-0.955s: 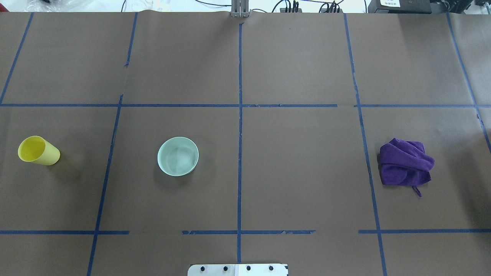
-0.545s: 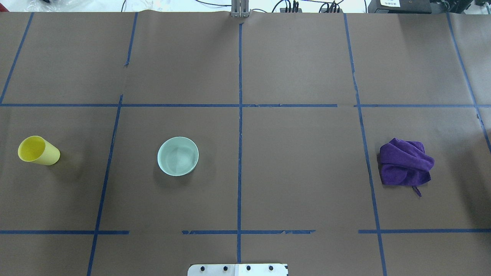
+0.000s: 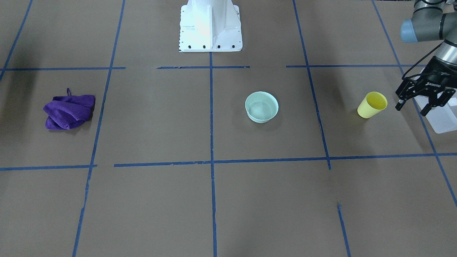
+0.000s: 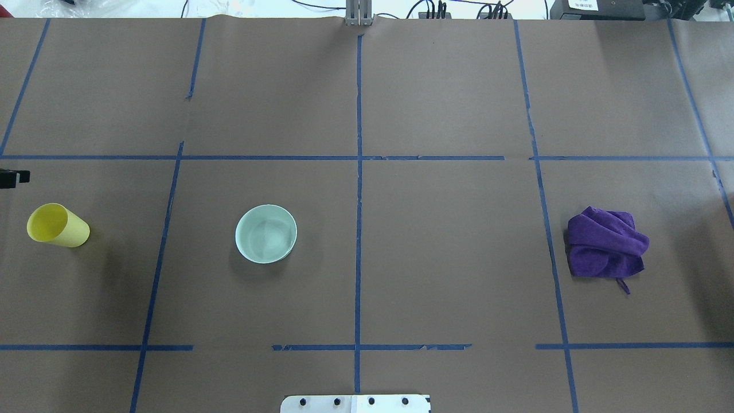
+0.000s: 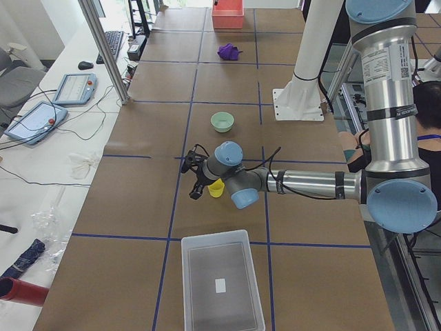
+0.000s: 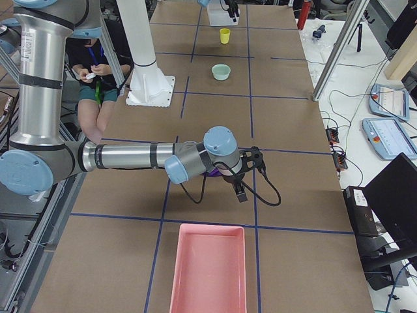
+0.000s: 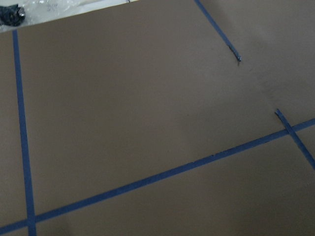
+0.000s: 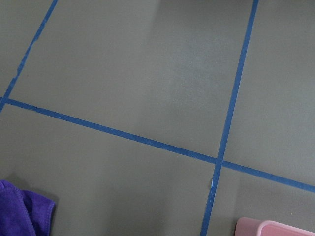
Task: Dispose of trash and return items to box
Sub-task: 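Reach the left gripper to the yellow cup and grasp it, then carry the yellow cup with the left gripper into the clear bin, then reach the right gripper down onto the purple cloth and grasp it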
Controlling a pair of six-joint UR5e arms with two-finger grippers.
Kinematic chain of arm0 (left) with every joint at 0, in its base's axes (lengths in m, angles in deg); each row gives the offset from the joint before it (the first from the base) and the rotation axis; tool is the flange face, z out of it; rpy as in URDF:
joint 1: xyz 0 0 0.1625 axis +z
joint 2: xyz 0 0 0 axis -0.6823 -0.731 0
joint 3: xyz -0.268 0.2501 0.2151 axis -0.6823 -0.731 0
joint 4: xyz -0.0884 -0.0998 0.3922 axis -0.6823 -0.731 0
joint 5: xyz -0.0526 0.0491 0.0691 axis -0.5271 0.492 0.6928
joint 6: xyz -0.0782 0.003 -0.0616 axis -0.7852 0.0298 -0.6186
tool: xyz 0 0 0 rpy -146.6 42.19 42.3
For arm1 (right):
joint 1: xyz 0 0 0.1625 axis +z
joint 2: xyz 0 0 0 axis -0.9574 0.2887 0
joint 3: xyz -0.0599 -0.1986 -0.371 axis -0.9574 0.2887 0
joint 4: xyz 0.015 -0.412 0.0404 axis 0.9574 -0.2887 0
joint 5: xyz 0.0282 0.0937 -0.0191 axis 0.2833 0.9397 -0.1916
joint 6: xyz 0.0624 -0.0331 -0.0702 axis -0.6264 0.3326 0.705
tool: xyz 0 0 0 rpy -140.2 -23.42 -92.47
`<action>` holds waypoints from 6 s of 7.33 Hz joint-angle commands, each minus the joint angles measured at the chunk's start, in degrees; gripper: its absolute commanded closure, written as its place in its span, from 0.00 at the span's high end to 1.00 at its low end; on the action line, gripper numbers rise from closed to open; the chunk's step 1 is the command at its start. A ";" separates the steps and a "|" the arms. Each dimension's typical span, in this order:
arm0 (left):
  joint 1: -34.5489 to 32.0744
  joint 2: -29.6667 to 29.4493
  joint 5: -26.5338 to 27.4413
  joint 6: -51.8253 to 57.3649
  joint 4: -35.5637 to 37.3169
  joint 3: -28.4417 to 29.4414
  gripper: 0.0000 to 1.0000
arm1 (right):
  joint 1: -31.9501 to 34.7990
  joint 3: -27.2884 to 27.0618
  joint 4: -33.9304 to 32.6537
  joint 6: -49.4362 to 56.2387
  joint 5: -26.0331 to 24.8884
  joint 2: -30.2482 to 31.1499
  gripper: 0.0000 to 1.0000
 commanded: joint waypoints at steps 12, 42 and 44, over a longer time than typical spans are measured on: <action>-8.79 8.26 -17.70 16.79 0.75 -4.36 0.00 | 0.00 0.02 0.01 0.04 0.05 0.93 1.00; -24.70 -13.18 -21.09 50.92 29.55 1.53 1.00 | -49.74 -5.24 21.21 -39.16 -33.17 3.57 0.80; -24.78 -13.01 -21.09 50.92 29.55 1.53 1.00 | -53.51 -5.17 20.32 -38.54 -35.53 3.91 0.27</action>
